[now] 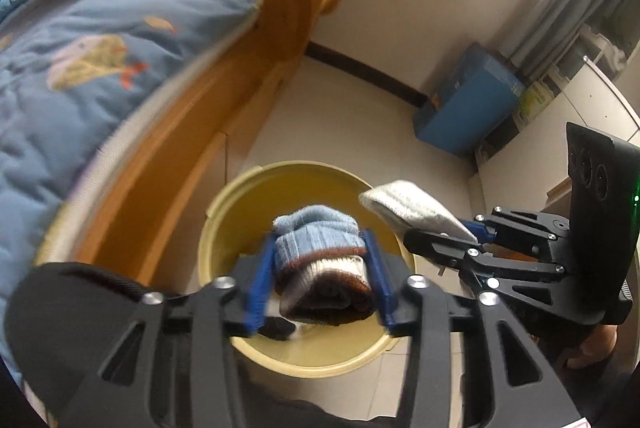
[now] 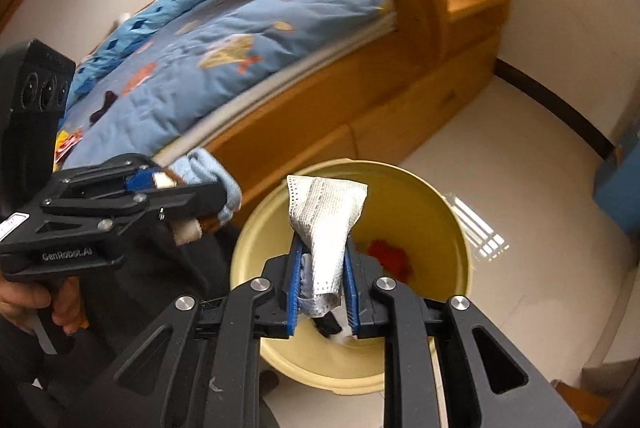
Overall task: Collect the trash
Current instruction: 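Carry sock and mesh cloth over the yellow bucket and open both tools, then move both open tools back over the bed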
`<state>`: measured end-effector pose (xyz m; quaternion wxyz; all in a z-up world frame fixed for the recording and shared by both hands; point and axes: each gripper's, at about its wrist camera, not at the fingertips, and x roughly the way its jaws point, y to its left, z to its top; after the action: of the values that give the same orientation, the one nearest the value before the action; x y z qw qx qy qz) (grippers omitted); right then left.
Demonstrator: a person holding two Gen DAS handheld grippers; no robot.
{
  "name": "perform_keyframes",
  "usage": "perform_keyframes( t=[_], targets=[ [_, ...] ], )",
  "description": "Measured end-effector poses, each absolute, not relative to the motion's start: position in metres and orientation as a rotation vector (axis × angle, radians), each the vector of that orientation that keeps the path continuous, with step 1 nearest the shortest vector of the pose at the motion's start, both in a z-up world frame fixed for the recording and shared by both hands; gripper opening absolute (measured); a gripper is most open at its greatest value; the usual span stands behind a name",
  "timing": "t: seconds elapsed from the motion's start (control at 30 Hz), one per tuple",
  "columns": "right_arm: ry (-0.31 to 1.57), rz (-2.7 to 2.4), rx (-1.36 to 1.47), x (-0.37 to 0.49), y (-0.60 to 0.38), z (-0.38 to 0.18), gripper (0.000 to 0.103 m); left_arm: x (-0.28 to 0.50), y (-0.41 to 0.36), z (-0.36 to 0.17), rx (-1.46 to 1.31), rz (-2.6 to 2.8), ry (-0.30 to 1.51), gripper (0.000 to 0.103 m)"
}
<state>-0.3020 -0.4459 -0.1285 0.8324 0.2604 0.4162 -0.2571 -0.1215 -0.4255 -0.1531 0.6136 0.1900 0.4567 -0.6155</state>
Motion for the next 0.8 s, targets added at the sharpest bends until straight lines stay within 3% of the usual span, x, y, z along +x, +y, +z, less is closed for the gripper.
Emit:
perform_keyframes(
  t=[0.03,0.07,0.67,0.8],
  targets=[
    [0.897,-0.586,0.541,-0.305,-0.449,-0.13,0.041,-0.121,-0.427,-0.156,0.432,-1.409,1.052,0.087],
    [0.903,-0.607,0.533,-0.307,-0.45,-0.132,0.052,-0.12,-0.427,-0.156,0.425,-1.383,1.032,0.092],
    [0.884,-0.55,0.512,-0.295,-0.443,-0.13,0.052,-0.109,-0.411,-0.146,0.425,-1.328,0.961,0.094],
    [0.864,-0.538,0.513,-0.289,-0.44,-0.123,0.056,-0.104,-0.402,-0.137,0.406,-1.316,0.929,0.095]
  ],
)
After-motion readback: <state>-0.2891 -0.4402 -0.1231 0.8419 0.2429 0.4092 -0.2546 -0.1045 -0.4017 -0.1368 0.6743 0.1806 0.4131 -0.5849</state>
